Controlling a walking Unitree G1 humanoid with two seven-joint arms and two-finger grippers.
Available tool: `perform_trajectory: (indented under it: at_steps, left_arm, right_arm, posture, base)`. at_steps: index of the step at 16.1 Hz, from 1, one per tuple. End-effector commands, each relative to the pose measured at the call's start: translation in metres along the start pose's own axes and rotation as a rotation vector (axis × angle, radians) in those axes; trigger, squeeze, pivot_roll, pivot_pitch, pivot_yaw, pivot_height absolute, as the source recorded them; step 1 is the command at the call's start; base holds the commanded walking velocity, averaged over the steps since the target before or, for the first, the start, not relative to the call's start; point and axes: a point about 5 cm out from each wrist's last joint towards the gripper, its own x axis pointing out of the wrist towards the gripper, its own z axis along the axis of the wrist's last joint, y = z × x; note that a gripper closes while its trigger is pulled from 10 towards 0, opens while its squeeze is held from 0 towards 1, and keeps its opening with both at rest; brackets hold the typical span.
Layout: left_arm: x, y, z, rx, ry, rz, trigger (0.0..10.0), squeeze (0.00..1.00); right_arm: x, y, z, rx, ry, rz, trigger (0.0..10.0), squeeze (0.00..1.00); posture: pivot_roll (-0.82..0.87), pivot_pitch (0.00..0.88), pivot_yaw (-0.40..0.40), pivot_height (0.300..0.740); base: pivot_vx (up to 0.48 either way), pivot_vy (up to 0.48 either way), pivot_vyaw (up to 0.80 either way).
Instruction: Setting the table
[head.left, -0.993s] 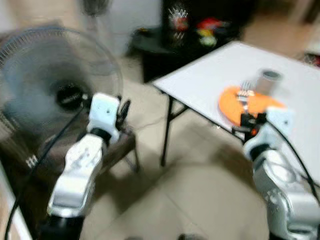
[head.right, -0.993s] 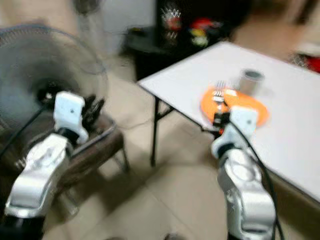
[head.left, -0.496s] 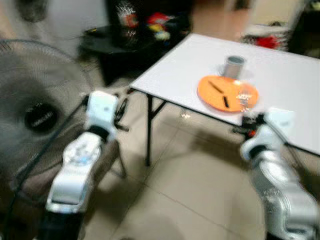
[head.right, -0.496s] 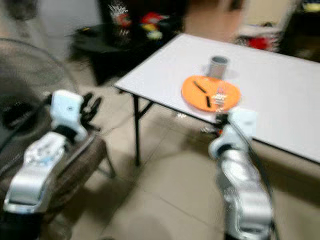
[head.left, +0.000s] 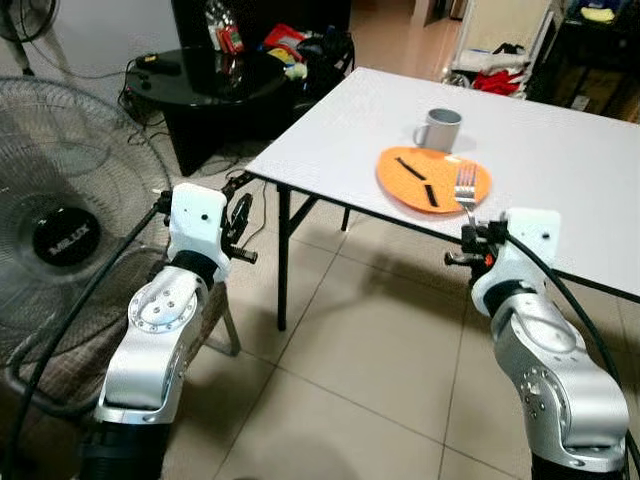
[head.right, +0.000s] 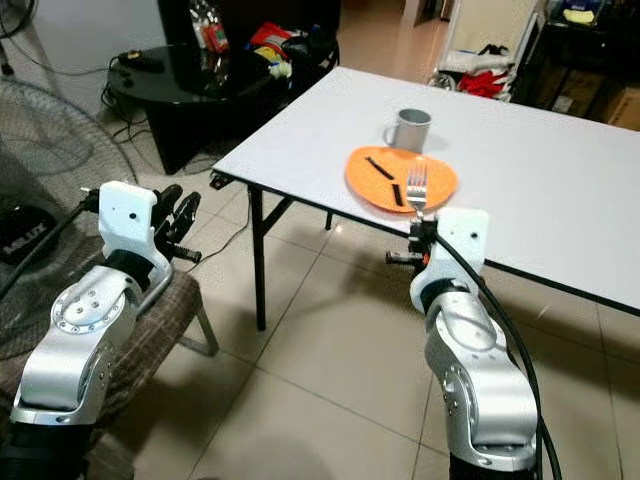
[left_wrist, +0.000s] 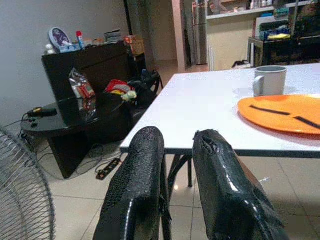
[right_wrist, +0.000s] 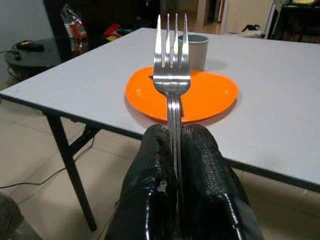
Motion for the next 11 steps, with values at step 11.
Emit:
perform_trajectory:
  at_steps: [11]
  left_arm:
    - [0.0019,0.0056,0.0022,0.008,-0.002,-0.003,10.0,0.00]
  right_arm:
    - [0.0039,0.0063,0.0005,-0.008,0.010,0.054,10.0,0.00]
  posture:
    - [0.04,0.000,0.004,0.740]
  base:
    - [0.346,0.000,-0.07]
